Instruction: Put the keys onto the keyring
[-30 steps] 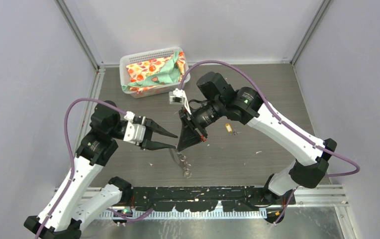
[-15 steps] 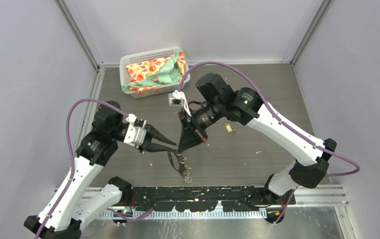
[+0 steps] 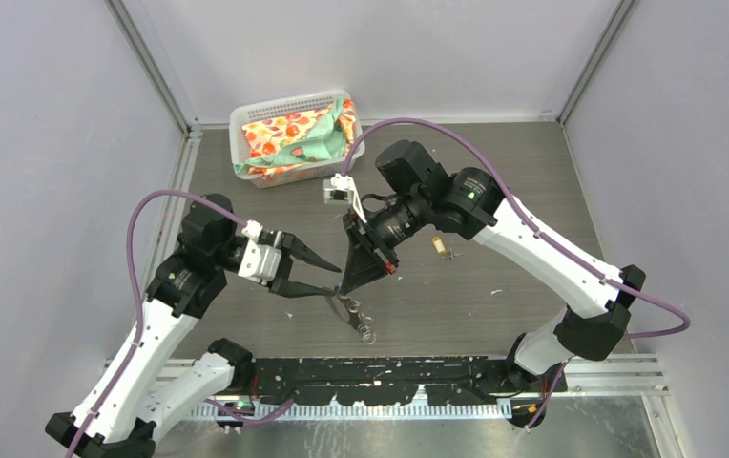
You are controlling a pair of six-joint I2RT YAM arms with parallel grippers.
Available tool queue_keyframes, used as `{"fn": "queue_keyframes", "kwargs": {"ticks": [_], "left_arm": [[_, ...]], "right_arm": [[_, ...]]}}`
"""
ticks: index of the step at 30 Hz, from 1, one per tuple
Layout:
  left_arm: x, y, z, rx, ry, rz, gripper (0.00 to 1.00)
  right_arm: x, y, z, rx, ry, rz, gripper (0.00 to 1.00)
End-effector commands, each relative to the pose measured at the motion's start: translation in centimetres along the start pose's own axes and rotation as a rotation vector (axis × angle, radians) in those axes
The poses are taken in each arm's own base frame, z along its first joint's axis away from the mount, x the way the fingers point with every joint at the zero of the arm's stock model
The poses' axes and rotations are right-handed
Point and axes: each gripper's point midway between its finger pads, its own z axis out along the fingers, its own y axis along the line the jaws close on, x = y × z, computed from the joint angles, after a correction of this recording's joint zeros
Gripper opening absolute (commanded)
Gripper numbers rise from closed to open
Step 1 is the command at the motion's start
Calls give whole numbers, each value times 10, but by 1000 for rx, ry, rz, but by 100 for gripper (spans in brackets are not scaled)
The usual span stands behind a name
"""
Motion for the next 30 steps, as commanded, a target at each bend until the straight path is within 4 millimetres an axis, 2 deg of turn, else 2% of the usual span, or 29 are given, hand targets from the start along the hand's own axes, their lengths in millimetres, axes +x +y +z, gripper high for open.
{"fn": "queue_keyframes", "kwargs": {"ticks": [1,3,8,11,21,30], "left_arm": [[-7,0,0,4,-7,49,42],[-8,-2,2,24,-16,48,40],[-10,-12,9,80,-34,33,26],[-13,-16,9,95,-42,21,20],[-16,-21,6,70,-30,28,12],[-14,-14,3,3,1,80,3]], "right_arm": [[-12,15,-1,-44,-21,-44,1],[-13,15,0,-50,-22,-49,1],[-15,11,2,-46,-22,-75,1],[-16,11,1,-35,-22,-81,1],[-12,5,-8,31,-25,-96,1],[-15,-4,-22,122,-88,-104,1]]}}
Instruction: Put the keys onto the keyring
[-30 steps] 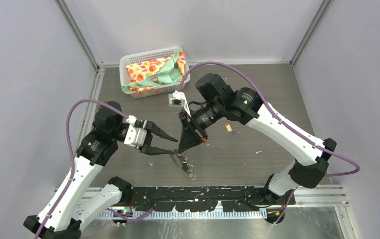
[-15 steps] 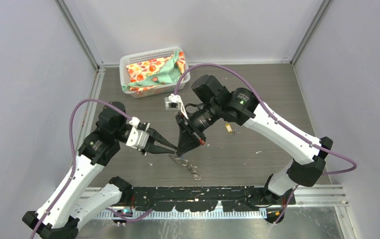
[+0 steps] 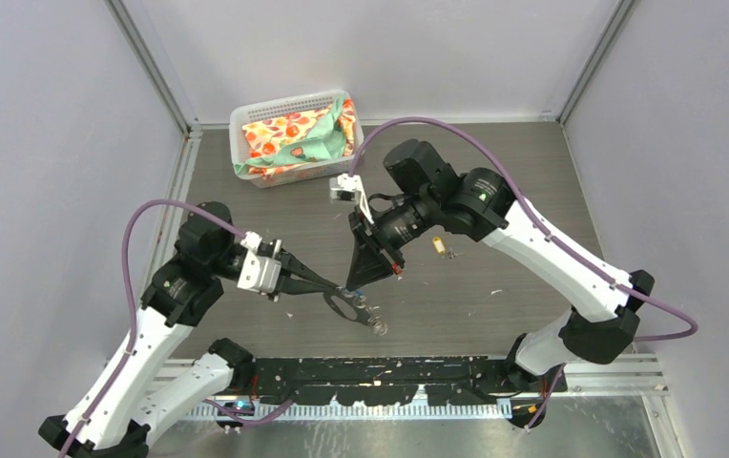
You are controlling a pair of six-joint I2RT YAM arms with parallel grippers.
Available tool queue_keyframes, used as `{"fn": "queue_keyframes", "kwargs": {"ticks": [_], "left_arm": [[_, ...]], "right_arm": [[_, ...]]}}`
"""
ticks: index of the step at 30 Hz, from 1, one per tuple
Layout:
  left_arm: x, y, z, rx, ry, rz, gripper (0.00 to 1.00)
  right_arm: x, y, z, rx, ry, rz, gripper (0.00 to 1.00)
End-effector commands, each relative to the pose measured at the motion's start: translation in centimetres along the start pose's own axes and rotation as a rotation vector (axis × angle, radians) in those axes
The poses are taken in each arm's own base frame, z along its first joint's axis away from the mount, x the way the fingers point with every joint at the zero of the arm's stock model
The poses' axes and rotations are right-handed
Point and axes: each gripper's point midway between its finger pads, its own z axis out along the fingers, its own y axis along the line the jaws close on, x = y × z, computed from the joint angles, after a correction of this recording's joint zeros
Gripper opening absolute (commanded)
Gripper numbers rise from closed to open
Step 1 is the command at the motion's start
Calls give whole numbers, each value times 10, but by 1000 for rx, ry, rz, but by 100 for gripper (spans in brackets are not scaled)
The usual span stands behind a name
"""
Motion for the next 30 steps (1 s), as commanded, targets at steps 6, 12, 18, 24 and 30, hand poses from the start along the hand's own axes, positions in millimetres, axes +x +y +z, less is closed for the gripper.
{"fn": "queue_keyframes", "kwargs": {"ticks": [6,12,18,24,30], "left_arm": [[0,2,-6,-55,32,183,1],[7,10,-9,-102,71,280,1],[14,11,-10,-105,89,324,0],[18,11,-10,-104,101,327,1],[18,13,-12,-132,116,275,1]], "right_arm": [[-28,-22,-21,195,-241,-60,1],[-43,-27,-28,254,-393,-54,1],[-51,-31,-38,307,-514,-64,1],[-50,-25,-41,293,-532,-90,1],[-47,-9,-45,247,-554,-141,1]]}}
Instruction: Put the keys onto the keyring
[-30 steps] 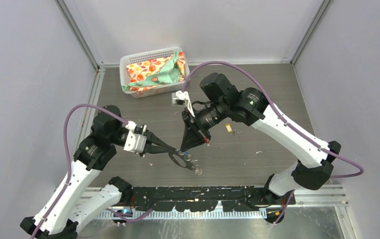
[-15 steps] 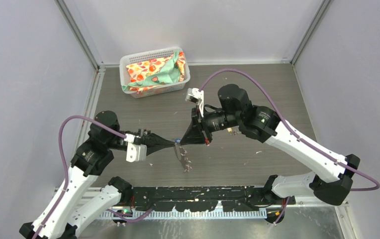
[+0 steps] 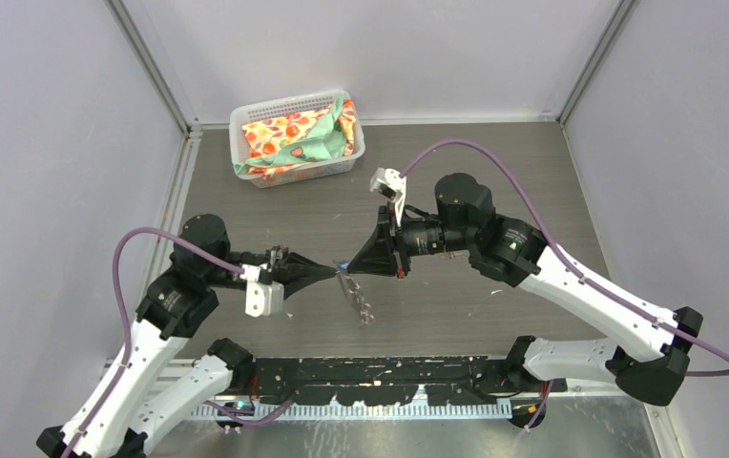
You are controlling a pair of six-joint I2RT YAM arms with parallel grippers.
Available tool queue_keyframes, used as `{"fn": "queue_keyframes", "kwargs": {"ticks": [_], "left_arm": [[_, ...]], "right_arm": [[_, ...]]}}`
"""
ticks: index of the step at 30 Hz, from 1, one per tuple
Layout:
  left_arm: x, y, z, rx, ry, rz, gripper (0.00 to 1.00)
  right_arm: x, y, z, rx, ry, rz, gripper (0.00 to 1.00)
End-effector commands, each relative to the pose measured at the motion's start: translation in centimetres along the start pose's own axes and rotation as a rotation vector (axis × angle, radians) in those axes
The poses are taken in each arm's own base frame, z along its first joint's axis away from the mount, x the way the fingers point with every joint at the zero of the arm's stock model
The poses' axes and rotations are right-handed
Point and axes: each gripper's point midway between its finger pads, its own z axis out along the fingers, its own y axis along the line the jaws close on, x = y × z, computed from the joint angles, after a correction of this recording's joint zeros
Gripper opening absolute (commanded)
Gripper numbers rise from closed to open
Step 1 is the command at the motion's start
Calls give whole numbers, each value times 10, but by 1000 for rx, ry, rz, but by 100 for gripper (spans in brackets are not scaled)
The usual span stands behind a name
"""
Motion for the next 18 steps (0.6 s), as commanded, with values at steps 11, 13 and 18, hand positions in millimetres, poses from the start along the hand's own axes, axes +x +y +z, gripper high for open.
{"fn": "queue_keyframes", "kwargs": {"ticks": [11,13,18], "left_arm": [[-10,-21,-1,62,-44,-117,12],[-17,-19,0,69,-60,-140,21],[-28,2,-2,-19,-49,-227,24]], "right_arm": [[-54,27,-25,-49,-269,-137,1],[-57,27,-24,-58,-289,-136,1],[-65,26,-30,-40,-380,-183,1]]}}
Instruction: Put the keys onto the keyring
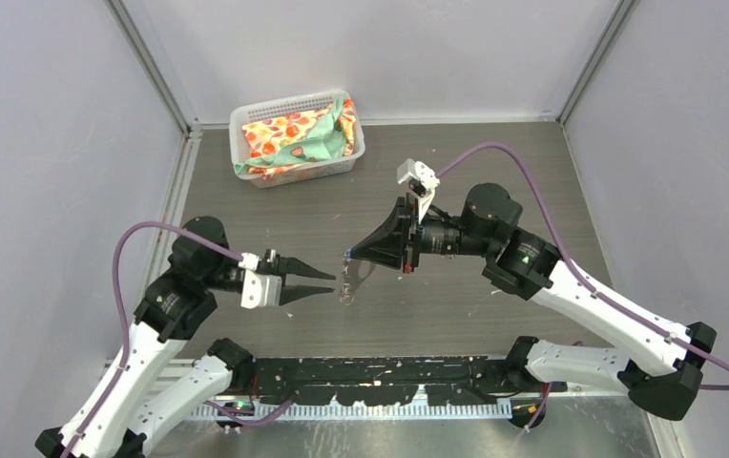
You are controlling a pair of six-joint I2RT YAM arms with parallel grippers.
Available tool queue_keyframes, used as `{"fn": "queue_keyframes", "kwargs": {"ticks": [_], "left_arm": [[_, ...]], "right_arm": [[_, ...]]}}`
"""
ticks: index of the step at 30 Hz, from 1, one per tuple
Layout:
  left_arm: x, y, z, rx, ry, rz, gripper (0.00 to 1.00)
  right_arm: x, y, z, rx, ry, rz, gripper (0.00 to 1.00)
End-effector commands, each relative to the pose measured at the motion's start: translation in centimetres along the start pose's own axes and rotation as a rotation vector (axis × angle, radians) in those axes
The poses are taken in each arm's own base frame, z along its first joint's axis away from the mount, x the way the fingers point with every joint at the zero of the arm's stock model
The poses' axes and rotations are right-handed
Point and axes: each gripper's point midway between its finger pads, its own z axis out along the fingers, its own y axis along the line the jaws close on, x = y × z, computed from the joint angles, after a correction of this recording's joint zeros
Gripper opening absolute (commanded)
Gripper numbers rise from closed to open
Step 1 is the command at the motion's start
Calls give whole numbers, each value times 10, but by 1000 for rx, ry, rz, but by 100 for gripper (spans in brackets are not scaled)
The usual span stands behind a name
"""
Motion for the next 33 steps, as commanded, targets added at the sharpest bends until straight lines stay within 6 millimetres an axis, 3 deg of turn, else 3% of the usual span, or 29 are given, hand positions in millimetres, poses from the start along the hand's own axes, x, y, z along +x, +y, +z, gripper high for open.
{"fn": "queue_keyframes", "kwargs": {"ticks": [1,4,8,12,19,23,28,33], "left_arm": [[-30,19,-4,-88,-35,-64,25],[-47,31,-8,-168,-68,-97,31],[-61,30,-10,-152,-101,-82,34],[-55,38,-3,-144,-99,-164,36],[-40,32,7,-62,-62,-378,38],[-39,34,7,-79,-62,-370,36],[-43,30,8,-47,-81,-376,25],[-44,28,8,-42,-86,-370,8]], "right_arm": [[-33,7,-8,-3,-179,-93,1],[-28,8,-12,1,-220,-153,1],[-25,12,-12,-26,-275,-234,1],[-23,18,-5,-58,-268,-284,1],[-21,25,-4,-53,-253,-375,1],[-17,27,-2,-64,-244,-388,1],[-17,25,2,-54,-242,-392,1],[-16,23,5,-38,-239,-390,1]]}}
